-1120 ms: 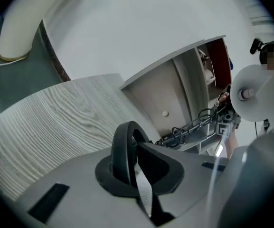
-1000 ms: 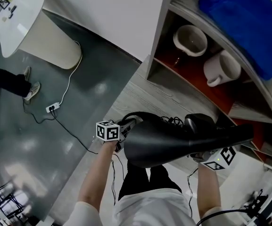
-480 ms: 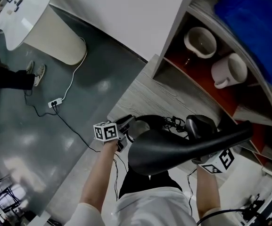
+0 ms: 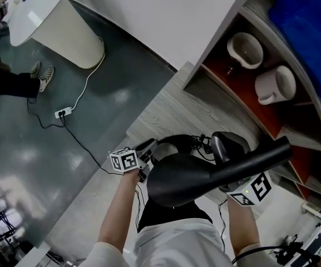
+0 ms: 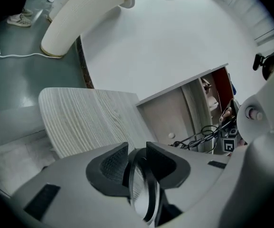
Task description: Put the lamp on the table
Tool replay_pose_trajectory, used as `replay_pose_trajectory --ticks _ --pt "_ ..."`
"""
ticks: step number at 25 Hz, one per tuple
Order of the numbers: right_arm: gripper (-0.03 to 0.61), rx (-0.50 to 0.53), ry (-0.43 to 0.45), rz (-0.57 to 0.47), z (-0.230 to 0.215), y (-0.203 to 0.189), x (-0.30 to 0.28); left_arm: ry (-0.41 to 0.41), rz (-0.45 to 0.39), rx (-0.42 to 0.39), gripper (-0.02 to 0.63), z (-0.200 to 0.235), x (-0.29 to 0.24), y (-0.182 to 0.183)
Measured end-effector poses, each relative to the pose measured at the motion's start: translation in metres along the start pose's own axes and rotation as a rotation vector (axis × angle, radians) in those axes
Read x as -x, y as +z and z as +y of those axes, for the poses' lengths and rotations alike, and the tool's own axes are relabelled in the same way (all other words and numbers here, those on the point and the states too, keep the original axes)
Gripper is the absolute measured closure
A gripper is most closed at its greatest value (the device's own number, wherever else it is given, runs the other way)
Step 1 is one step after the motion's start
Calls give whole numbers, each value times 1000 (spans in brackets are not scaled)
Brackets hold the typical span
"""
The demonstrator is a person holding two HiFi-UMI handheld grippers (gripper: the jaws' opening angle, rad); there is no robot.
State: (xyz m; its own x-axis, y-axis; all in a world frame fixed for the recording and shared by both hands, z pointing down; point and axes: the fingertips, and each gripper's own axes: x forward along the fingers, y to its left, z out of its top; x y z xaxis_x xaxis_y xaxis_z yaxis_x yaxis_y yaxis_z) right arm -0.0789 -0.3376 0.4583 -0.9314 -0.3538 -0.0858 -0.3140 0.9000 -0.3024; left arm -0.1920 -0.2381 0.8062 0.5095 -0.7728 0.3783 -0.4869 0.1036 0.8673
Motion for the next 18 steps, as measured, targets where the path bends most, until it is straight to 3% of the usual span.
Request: replay_pose_trajectory --ticks 9,18 --pt "561 35 8 45 17 -14 -12 66 -91 11 486 7 21 -16" --pt "561 80 26 81 33 -23 -23 64 -223 108 489 18 34 -33"
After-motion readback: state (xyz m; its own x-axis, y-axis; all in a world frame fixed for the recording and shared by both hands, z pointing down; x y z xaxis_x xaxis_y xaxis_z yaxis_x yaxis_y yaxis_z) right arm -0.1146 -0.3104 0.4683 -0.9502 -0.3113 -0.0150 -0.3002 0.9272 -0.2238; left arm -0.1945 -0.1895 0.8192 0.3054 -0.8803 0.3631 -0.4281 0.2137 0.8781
